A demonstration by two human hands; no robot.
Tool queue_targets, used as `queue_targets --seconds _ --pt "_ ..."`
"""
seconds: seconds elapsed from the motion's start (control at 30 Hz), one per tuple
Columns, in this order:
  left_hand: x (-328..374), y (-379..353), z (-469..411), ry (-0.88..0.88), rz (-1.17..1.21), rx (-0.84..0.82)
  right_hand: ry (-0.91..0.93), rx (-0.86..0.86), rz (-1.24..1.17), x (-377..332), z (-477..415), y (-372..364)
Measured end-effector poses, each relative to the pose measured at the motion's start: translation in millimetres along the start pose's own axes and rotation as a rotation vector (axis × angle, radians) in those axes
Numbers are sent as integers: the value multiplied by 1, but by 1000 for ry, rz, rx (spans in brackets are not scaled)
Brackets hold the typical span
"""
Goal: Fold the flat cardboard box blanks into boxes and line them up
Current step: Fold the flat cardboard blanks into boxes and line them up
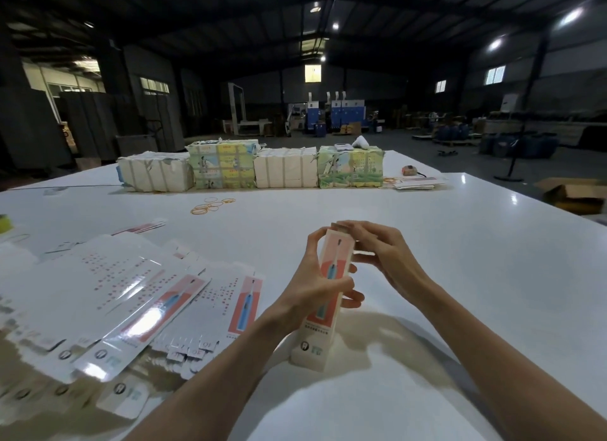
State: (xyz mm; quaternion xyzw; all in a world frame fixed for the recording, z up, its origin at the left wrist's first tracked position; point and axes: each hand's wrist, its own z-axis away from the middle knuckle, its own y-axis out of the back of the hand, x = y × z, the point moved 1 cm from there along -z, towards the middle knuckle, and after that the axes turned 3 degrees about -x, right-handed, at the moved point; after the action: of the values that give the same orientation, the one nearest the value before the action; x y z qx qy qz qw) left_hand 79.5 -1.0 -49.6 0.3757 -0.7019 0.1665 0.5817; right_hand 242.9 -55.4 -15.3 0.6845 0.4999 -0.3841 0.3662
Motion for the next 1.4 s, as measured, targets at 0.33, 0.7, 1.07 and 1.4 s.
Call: queue_targets --seconds 0.33,0.7,1.07,1.4 --pt "1 0 1 -92 -32 11 -169 72 -263 -3 -1 -2" --pt "1 -1 2 -162 -102 -11 -128 51 -233 -10 -1 3" --pt "-2 3 -1 -181 -13 32 -33 -99 -129 -13 0 4" --pt "-3 3 -2 -120 40 71 108 27 207 -3 4 -17"
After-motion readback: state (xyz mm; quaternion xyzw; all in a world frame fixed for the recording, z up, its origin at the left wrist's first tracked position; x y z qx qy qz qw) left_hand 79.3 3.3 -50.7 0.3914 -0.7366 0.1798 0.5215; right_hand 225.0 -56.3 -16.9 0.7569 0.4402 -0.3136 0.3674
